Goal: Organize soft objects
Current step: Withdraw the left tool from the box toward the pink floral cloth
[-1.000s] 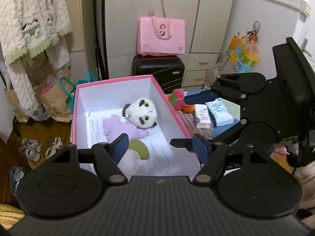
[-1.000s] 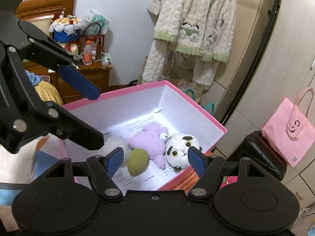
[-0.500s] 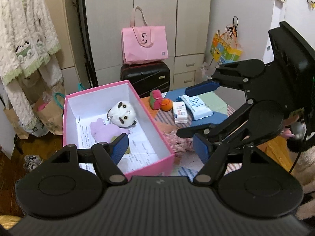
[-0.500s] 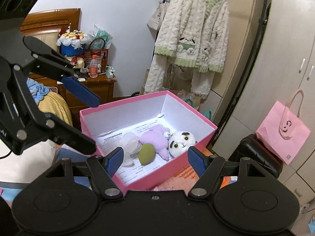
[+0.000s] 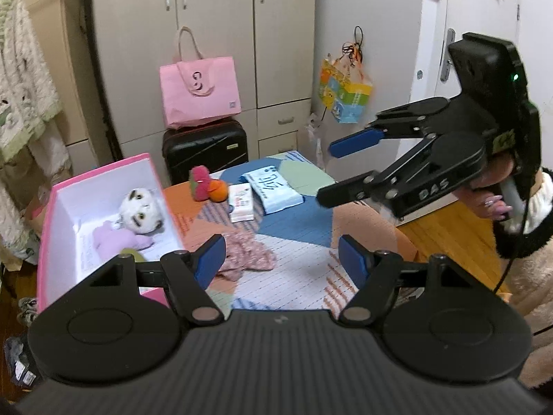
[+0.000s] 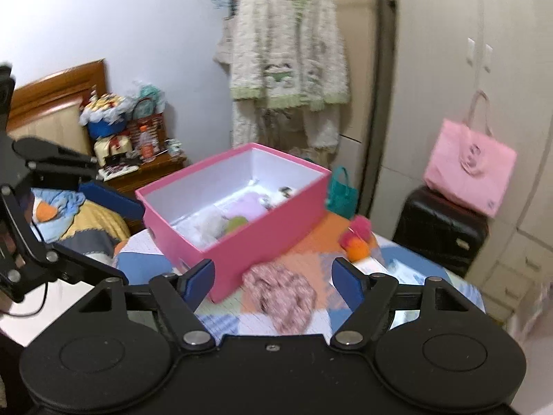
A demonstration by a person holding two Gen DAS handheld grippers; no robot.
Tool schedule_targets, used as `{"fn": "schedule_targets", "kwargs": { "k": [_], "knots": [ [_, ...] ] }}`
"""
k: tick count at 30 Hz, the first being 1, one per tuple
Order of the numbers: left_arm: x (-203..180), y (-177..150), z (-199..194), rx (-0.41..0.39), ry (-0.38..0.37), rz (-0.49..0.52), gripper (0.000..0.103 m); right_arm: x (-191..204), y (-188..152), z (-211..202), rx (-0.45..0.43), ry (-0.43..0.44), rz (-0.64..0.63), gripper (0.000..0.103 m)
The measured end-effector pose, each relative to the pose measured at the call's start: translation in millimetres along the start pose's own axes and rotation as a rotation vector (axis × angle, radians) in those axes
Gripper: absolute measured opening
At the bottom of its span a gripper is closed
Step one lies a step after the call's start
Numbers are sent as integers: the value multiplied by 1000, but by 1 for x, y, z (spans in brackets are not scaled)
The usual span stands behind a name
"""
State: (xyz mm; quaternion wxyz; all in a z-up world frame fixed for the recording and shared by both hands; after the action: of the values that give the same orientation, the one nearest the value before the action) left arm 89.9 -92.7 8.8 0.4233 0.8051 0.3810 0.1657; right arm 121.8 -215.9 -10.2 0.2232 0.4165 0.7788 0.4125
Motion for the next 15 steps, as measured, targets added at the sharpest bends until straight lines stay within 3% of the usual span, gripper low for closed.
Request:
{"fn": "schedule_targets", "kwargs": {
  "k": [6,15],
  "knots": [
    [-13,-4,43,19,28,22,71,-30,-24,-5,-4,-7,67,79],
    [-17,-12,97,55,168,119,71,-60,-37,26,-14,45,79,79]
  ]
}}
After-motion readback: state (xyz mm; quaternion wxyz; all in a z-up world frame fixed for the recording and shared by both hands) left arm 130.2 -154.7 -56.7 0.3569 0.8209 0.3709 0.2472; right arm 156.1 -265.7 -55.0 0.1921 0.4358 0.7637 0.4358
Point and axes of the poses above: each gripper's, at about its wrist camera, not at the fingertips, and z roughly the way its jaws point, x to its left, y to its top, the point moved 9 cm from there along z, roughly the way its jaws point, and after that the axes turned 3 degrees about -z, right-handed, at the moved point
